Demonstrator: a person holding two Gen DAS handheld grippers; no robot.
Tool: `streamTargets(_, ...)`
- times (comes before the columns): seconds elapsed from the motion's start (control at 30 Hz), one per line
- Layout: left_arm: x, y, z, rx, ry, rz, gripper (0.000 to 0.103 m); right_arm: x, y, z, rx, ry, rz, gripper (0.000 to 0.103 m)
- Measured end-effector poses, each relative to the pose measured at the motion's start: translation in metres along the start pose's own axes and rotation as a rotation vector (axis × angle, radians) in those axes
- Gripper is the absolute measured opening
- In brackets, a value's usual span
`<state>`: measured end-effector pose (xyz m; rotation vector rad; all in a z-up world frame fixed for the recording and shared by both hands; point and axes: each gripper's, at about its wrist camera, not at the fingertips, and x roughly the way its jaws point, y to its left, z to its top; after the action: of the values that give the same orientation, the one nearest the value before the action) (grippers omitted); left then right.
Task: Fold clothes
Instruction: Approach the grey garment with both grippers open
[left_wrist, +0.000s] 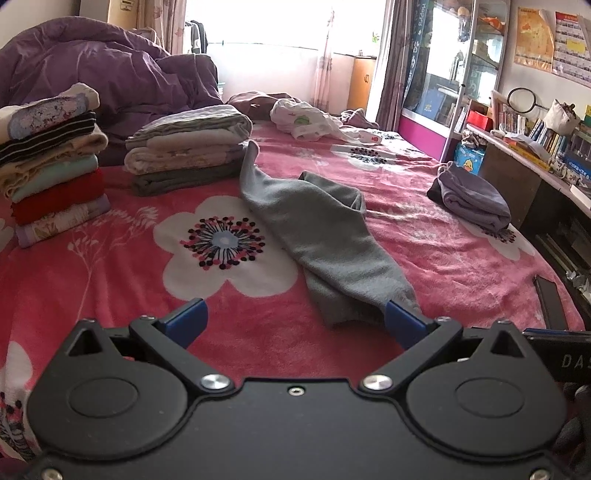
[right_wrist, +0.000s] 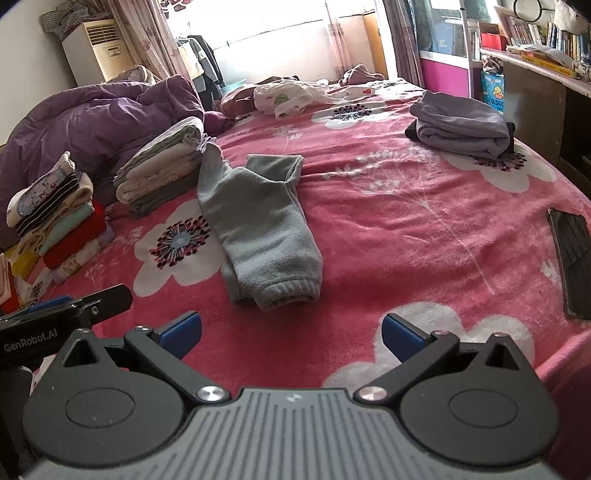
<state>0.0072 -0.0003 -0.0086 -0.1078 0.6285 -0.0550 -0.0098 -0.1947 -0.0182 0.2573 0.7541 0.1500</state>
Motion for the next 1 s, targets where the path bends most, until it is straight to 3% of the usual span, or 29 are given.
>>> streamTargets(1.0,0.0042,0.0015,-0.0034,0.000,0.010,0.005,0.103,0.0071,0.0005,-0.0052,-0.009,0.020,0.007,0.103)
